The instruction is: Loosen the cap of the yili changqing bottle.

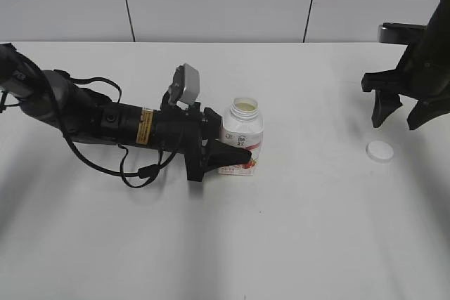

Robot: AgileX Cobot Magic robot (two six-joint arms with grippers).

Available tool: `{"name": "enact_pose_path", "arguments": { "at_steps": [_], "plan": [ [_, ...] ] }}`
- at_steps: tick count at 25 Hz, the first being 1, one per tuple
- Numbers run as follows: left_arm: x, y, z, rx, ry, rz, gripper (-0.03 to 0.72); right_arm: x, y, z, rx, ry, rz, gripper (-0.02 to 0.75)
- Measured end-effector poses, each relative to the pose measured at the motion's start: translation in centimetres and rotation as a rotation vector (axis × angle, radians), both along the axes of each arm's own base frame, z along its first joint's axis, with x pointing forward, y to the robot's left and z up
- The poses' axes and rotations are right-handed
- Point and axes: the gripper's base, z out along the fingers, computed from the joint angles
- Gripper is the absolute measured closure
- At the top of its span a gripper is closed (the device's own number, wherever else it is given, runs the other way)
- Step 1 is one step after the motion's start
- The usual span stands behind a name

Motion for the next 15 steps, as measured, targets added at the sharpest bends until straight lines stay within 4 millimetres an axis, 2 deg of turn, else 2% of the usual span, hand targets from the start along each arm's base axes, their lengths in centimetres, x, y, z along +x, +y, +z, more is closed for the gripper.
{"name": "enact_pose_path", "arguments": {
  "at_steps": [7,15],
  "plan": [
    [-0.04,-0.03,0.05,-0.009,0.003,-0.003,0.294,0.0,0.0,0.0,0.0,0.0,0.0,0.254],
    [-0.04,-0.17,0.43,-0.061,0.018,0.002,0.199,0.0,0.0,0.0,0.0,0.0,0.0,0.254]
  ]
}}
